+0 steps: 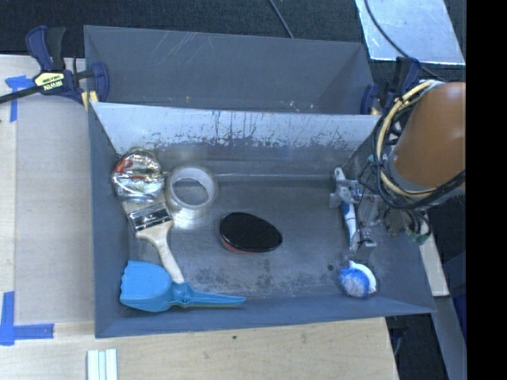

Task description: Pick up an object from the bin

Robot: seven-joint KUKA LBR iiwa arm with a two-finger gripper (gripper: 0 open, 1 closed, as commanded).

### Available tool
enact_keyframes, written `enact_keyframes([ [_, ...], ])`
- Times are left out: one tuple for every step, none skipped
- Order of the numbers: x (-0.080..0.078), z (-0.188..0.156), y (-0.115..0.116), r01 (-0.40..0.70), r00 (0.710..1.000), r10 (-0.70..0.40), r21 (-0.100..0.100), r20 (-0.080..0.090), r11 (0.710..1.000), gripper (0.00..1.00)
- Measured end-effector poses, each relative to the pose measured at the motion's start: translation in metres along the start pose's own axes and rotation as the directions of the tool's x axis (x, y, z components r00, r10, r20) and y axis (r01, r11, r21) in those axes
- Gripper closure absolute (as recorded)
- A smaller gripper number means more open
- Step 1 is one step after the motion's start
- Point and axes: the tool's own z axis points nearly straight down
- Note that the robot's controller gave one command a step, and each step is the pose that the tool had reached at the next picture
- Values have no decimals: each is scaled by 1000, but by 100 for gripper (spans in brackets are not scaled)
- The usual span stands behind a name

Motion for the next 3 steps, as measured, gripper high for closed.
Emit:
enact_keyframes([
  [0, 0, 0, 0, 1000, 0, 0, 0, 1000, 0],
  [14, 72, 42, 45, 999, -45, -3, -5, 999, 0],
  [3, 83, 86, 18, 1000, -18, 3, 11, 1000, 0],
])
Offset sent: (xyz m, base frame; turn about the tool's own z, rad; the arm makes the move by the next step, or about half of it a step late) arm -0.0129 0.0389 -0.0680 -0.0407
